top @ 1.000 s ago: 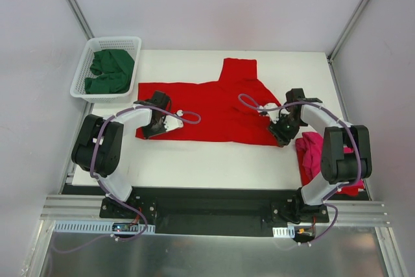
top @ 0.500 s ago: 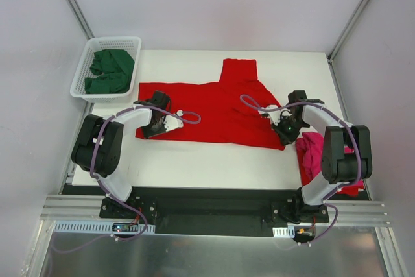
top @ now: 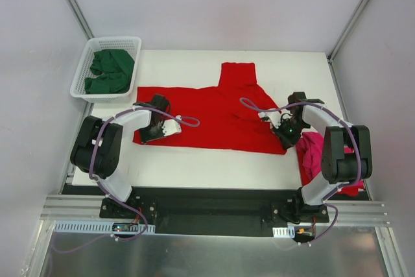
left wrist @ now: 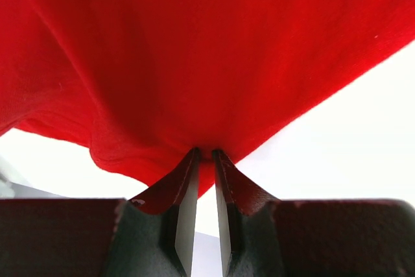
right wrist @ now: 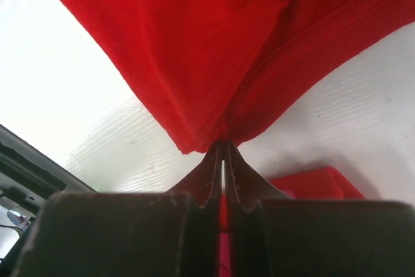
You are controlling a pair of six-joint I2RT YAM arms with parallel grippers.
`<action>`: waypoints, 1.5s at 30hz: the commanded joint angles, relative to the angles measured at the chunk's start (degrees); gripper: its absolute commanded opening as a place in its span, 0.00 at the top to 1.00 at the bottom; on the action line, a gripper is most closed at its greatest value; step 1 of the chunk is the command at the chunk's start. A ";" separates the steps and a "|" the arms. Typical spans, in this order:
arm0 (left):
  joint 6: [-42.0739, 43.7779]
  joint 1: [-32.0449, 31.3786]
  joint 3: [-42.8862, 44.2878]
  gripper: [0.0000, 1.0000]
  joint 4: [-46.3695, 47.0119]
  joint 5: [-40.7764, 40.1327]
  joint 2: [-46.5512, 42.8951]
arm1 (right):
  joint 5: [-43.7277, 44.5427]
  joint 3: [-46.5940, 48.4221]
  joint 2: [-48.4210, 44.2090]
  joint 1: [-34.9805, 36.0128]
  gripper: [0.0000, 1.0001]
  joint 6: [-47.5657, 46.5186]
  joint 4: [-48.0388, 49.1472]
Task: Fold and stack the t-shirts
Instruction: Fold the flattened tshirt in 1/3 of the way
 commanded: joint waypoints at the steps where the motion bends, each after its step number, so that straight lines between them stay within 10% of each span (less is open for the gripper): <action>1: -2.60 -0.87 -4.52 0.83 -9.96 8.07 0.56 | 0.62 1.15 -1.98 -0.38 0.99 -2.01 -4.73; 45: -5.06 -5.62 -5.49 0.83 -14.01 9.21 -4.54 | 1.23 -4.48 -0.75 -0.21 0.99 -16.25 -23.19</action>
